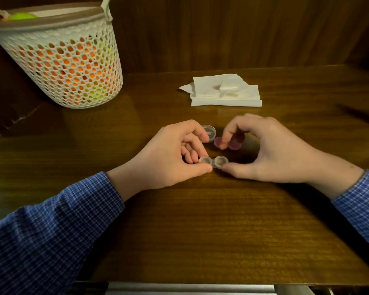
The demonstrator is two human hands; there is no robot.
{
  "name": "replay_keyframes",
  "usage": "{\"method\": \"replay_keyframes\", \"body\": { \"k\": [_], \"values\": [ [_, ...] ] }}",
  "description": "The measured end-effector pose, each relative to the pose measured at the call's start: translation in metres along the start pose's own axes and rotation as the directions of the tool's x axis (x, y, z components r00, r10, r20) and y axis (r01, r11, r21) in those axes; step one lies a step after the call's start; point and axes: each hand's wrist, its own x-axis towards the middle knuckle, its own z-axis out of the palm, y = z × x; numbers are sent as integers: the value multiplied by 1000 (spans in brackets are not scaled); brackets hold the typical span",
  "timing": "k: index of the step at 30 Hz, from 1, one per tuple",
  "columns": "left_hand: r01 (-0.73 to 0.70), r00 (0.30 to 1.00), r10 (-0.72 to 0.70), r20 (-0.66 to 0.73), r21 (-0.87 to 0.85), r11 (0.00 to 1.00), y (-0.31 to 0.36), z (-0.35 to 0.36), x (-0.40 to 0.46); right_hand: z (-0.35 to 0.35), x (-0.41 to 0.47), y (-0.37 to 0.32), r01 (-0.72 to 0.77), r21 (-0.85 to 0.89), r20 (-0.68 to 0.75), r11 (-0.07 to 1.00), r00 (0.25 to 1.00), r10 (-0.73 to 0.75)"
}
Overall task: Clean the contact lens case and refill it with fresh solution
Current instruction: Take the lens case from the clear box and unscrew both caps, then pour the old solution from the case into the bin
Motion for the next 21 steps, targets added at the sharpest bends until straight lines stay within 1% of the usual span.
{"method": "replay_keyframes", "body": {
  "k": [11, 18, 21],
  "values": [
    [-41, 998, 41, -41, 7, 999, 1, -1, -3, 5, 0, -7, 6, -5, 3, 1000, 1000, -6],
    [-71, 993, 70, -95, -4, 997, 10, -5, -11, 7, 0, -16, 27, 67, -36, 997, 999, -24],
    [-59, 988, 55, -147, -19, 998, 17, -15, -24, 7, 2, -29, 27, 99, -87, 995, 996, -19]
  ]
}}
